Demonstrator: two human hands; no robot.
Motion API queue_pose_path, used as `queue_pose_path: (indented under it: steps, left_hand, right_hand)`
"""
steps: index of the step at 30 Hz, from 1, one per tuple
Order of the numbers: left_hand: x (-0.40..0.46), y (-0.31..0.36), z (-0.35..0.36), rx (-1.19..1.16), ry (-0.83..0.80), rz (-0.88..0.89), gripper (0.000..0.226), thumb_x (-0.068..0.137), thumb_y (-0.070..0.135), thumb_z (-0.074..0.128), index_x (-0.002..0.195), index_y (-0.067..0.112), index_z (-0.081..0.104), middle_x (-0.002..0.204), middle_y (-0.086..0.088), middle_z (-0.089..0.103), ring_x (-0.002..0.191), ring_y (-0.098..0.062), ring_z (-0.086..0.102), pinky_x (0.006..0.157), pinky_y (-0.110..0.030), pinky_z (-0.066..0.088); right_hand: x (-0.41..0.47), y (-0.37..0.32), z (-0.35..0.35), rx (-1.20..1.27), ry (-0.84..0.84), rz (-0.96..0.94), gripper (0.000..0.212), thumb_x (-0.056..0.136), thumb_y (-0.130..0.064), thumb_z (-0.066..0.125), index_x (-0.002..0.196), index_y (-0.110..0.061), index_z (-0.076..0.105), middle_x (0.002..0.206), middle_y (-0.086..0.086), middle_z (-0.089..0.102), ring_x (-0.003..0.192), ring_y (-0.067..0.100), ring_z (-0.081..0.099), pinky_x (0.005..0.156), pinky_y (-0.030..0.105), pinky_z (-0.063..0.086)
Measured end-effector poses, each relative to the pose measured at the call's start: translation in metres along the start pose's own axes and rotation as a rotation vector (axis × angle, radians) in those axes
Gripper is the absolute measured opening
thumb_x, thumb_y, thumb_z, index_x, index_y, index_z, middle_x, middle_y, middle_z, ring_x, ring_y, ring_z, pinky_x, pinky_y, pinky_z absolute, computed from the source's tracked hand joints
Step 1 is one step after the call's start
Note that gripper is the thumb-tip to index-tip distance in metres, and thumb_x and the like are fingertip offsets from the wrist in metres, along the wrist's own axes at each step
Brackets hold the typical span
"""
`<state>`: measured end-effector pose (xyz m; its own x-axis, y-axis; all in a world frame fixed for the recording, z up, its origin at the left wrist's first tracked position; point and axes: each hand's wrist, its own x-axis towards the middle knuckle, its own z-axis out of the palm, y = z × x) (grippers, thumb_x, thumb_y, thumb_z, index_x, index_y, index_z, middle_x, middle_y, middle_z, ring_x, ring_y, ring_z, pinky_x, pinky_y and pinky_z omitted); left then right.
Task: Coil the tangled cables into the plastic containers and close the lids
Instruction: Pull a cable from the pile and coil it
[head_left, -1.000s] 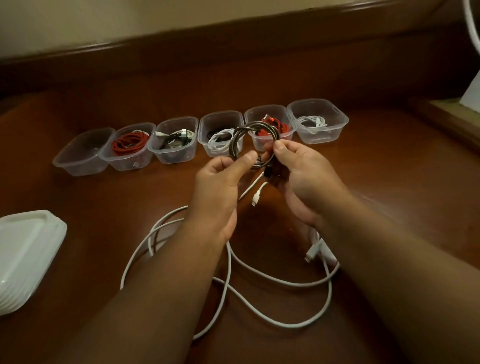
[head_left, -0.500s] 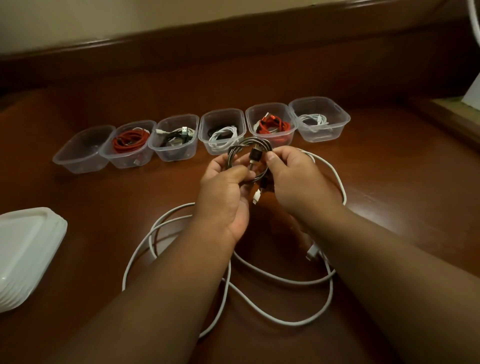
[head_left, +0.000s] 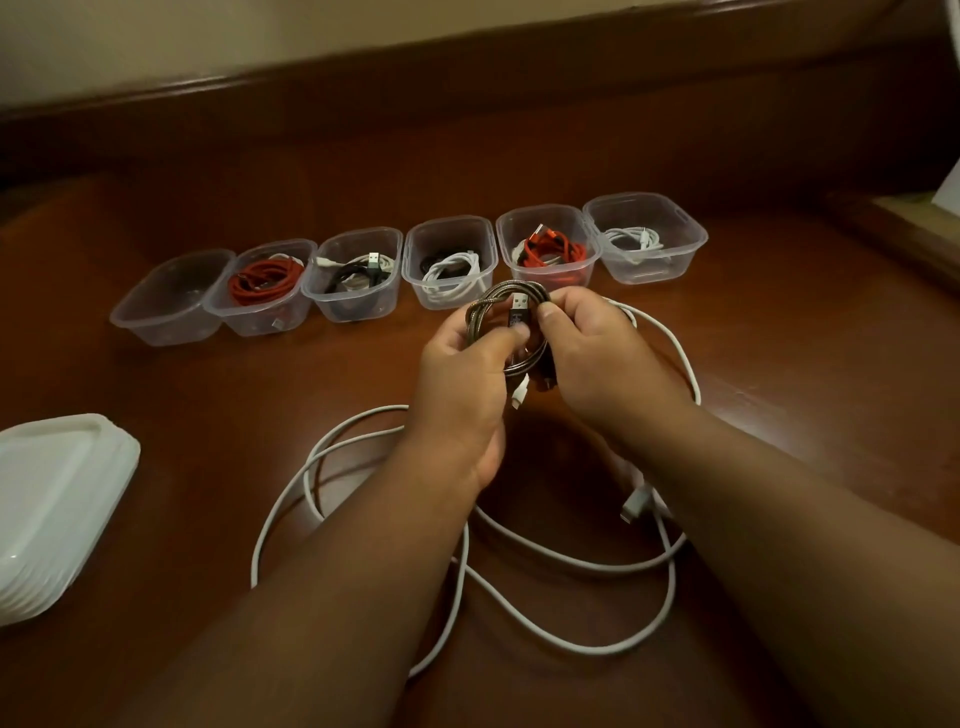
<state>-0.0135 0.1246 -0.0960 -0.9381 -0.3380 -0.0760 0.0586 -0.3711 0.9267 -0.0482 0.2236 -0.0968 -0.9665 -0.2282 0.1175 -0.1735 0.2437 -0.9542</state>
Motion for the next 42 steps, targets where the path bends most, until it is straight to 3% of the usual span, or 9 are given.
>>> queue_pose_path:
  steps: [4,11,17,21,24,30,36,40,42]
  left_hand:
    - [0.003,-0.002,-0.001,0.068,0.014,-0.013,0.021,0.094,0.002,0.060,0.092,0.020,0.070,0.087,-0.001,0.076,0.086,-0.016,0.072,0.068,-0.028,0.056]
    - [0.001,-0.002,-0.001,0.143,-0.026,-0.006,0.023,0.095,-0.001,0.056,0.088,0.017,0.068,0.086,-0.003,0.074,0.084,-0.018,0.072,0.063,-0.026,0.056]
    - [-0.001,0.003,-0.001,0.128,-0.031,0.076,0.020,0.092,-0.004,0.060,0.089,0.015,0.067,0.072,0.006,0.074,0.071,-0.011,0.073,0.060,-0.026,0.058]
    - [0.001,0.002,-0.006,0.220,0.045,0.202,0.031,0.086,0.002,0.072,0.109,0.021,0.062,0.092,0.002,0.073,0.085,-0.010,0.073,0.072,-0.031,0.061]
    - [0.003,0.004,-0.013,0.425,0.045,0.354,0.037,0.086,0.009,0.074,0.117,0.022,0.060,0.094,0.008,0.066,0.081,0.006,0.067,0.070,-0.015,0.054]
    - [0.007,0.005,-0.022,0.697,-0.078,0.605,0.035,0.084,0.014,0.071,0.117,0.019,0.062,0.118,-0.009,0.062,0.089,-0.004,0.065,0.077,-0.013,0.052]
    - [0.009,0.004,-0.024,0.811,-0.221,0.654,0.047,0.078,0.008,0.066,0.124,0.015,0.059,0.121,-0.004,0.056,0.101,-0.003,0.061,0.082,-0.014,0.051]
    - [0.013,0.005,-0.026,0.800,-0.208,0.527,0.039,0.084,0.001,0.069,0.119,0.016,0.061,0.116,-0.004,0.060,0.090,0.003,0.063,0.071,-0.011,0.051]
    - [0.017,0.003,-0.029,0.868,-0.164,0.511,0.034,0.084,0.009,0.073,0.113,0.022,0.061,0.109,0.000,0.063,0.088,-0.005,0.064,0.070,-0.018,0.055]
  right_hand:
    - [-0.001,0.002,0.001,0.000,0.048,-0.026,0.016,0.104,-0.026,0.044,0.099,-0.022,0.059,0.091,0.004,0.067,0.083,0.020,0.063,0.079,0.050,0.056]
    - [0.002,0.003,0.000,0.055,0.048,0.099,0.021,0.104,-0.028,0.043,0.098,-0.020,0.060,0.093,0.006,0.069,0.081,0.020,0.067,0.074,0.042,0.059]
    - [0.003,-0.006,-0.006,0.468,-0.121,0.264,0.025,0.106,-0.016,0.039,0.098,-0.010,0.062,0.078,0.010,0.061,0.057,0.016,0.056,0.054,0.028,0.048]
    - [0.000,-0.003,-0.002,0.279,-0.147,0.164,0.036,0.108,-0.022,0.034,0.088,-0.015,0.064,0.072,0.008,0.059,0.057,0.014,0.053,0.055,0.029,0.047]
    - [-0.004,-0.004,0.001,0.225,-0.141,0.146,0.037,0.107,-0.031,0.035,0.086,-0.023,0.064,0.066,0.003,0.057,0.058,0.015,0.052,0.059,0.034,0.044]
    - [-0.006,-0.007,0.000,0.172,-0.220,0.185,0.041,0.104,-0.046,0.038,0.102,-0.014,0.063,0.078,0.010,0.056,0.063,0.018,0.051,0.061,0.036,0.041]
    - [-0.007,-0.010,-0.003,0.280,-0.244,0.390,0.020,0.101,-0.033,0.047,0.100,-0.017,0.059,0.078,0.006,0.054,0.059,0.015,0.046,0.055,0.030,0.037]
    - [-0.002,-0.005,-0.002,0.229,-0.241,0.354,0.014,0.101,-0.030,0.050,0.104,-0.020,0.059,0.083,0.004,0.060,0.066,0.015,0.053,0.058,0.030,0.042]
    - [0.003,0.000,-0.002,0.090,-0.205,0.262,0.016,0.102,-0.030,0.047,0.103,-0.021,0.060,0.092,0.006,0.066,0.079,0.019,0.064,0.069,0.036,0.053]
